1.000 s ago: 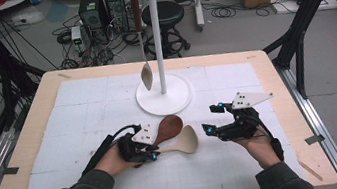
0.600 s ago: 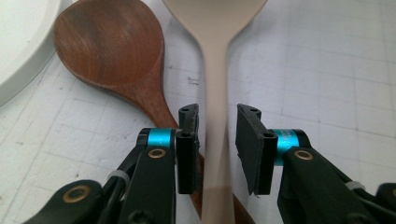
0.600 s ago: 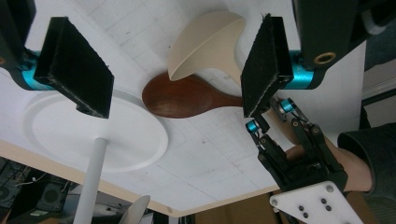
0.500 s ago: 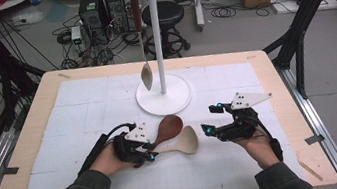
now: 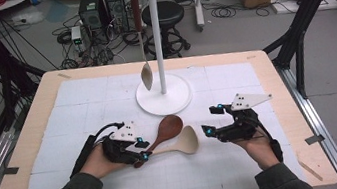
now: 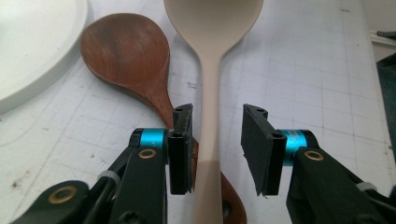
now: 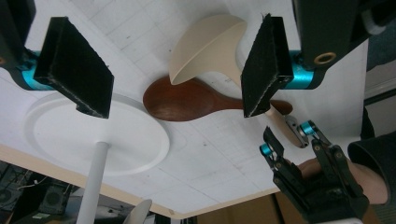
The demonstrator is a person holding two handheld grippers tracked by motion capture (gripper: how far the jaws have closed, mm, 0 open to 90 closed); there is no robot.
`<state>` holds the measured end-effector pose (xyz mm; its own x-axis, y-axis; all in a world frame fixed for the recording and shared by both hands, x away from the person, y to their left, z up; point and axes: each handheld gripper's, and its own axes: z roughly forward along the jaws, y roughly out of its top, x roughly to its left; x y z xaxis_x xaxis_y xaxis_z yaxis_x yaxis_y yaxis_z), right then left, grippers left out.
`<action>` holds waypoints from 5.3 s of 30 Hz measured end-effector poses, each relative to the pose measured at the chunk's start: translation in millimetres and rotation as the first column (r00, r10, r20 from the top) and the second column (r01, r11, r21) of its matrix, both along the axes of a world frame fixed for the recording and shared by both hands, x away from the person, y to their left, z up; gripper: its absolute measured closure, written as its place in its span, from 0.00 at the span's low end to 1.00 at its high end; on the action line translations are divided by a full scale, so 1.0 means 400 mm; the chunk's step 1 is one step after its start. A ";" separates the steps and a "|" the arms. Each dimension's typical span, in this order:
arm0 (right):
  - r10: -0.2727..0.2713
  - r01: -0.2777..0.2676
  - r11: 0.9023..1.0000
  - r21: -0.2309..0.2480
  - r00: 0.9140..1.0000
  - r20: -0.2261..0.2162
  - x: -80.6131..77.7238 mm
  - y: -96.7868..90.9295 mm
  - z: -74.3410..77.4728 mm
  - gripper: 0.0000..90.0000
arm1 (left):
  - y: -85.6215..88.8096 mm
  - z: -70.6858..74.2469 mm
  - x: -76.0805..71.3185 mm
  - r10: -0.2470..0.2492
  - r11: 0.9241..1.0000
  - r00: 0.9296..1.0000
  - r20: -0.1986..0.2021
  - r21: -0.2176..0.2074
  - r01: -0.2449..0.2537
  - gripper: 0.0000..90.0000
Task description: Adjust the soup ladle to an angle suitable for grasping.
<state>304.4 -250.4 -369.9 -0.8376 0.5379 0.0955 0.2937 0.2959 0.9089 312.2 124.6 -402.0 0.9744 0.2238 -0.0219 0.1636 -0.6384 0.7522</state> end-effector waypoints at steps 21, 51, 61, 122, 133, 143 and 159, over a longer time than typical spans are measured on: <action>-0.002 0.002 1.000 -0.007 1.000 -0.009 0.001 0.007 -0.011 0.28 | 0.128 -0.028 -0.028 0.096 0.994 0.995 -0.011 -0.052 -0.097 0.62; 0.008 -0.008 1.000 -0.024 1.000 -0.026 0.004 0.030 -0.017 0.28 | 0.249 -0.093 -0.063 0.131 0.991 0.989 -0.068 -0.029 -0.134 0.61; 0.009 -0.009 1.000 -0.019 1.000 -0.024 0.003 0.033 -0.019 0.28 | 0.244 -0.101 -0.060 0.113 0.993 0.991 -0.065 -0.007 -0.114 0.71; 0.150 -0.151 0.988 -0.042 0.988 -0.046 0.036 0.163 -0.012 0.27 | 0.127 0.078 -0.037 -0.018 0.995 0.999 0.047 -0.099 0.023 0.76; 0.192 -0.195 0.979 -0.057 0.980 -0.059 0.041 0.188 -0.016 0.28 | 0.104 0.100 -0.030 -0.026 0.994 0.998 0.055 -0.108 0.032 0.75; 0.251 -0.260 0.962 -0.083 0.963 -0.097 0.047 0.229 -0.024 0.32 | 0.087 0.122 -0.030 -0.033 0.992 0.997 0.074 -0.119 0.041 0.75; 0.338 -0.369 0.920 -0.133 0.918 -0.210 0.061 0.289 -0.054 0.61 | 0.079 0.134 -0.035 -0.039 0.991 0.995 0.095 -0.121 0.051 0.75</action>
<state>328.8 -134.9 -391.4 -0.9528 0.2312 0.1967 0.2950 0.5524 0.7796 298.4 156.1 -348.5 0.9825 0.1810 0.0438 0.0631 -0.5449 0.8361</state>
